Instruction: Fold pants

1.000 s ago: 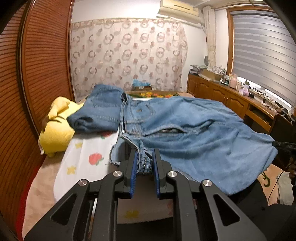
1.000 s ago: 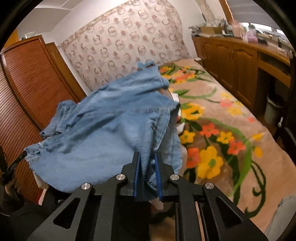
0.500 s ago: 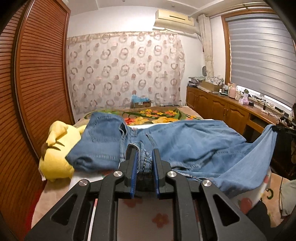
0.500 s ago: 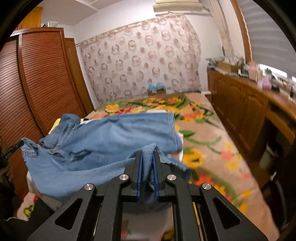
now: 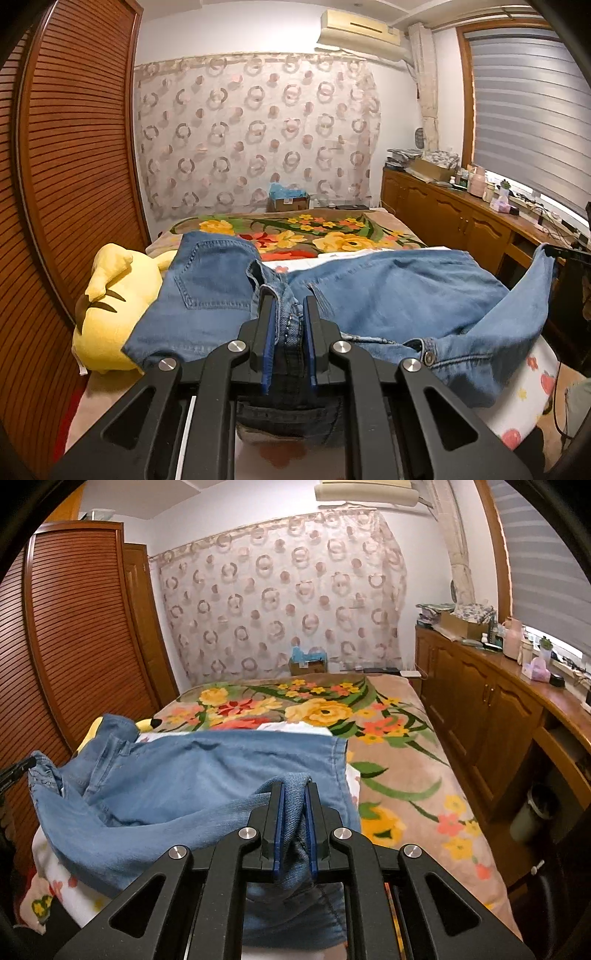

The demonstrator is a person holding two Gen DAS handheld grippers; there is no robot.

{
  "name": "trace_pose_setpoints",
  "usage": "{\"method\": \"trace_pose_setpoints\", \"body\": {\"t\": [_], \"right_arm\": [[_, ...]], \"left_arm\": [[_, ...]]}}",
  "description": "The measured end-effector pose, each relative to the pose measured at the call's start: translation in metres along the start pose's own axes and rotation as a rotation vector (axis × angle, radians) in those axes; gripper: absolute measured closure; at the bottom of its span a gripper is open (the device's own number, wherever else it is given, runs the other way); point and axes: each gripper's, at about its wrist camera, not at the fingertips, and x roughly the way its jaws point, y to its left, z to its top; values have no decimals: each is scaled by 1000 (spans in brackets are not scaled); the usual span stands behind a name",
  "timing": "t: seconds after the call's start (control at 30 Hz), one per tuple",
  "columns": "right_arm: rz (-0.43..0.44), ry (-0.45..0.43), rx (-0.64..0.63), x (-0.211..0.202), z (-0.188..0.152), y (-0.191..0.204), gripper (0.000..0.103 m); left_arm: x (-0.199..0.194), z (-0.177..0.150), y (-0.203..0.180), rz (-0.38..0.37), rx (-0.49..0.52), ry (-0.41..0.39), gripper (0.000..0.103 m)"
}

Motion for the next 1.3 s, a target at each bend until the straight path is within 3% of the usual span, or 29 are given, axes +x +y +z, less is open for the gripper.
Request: {"method": "trace_pose_setpoints", "body": {"t": [0.2, 0.7, 1.07, 1.23, 1.3], "right_arm": [[-18, -14, 3, 3, 17, -3, 93], [-91, 7, -51, 66, 56, 7, 93], [-128, 78, -54, 124, 73, 16, 93], [-116, 139, -52, 146, 62, 25, 93], [-102, 153, -50, 149, 66, 26, 93]], "left_arm": [[25, 25, 9, 9, -14, -7, 88], [108, 76, 24, 22, -22, -15, 88], [173, 80, 34, 45, -32, 63, 88], [182, 71, 35, 21, -32, 122, 86], [182, 69, 30, 25, -8, 140, 76]]}}
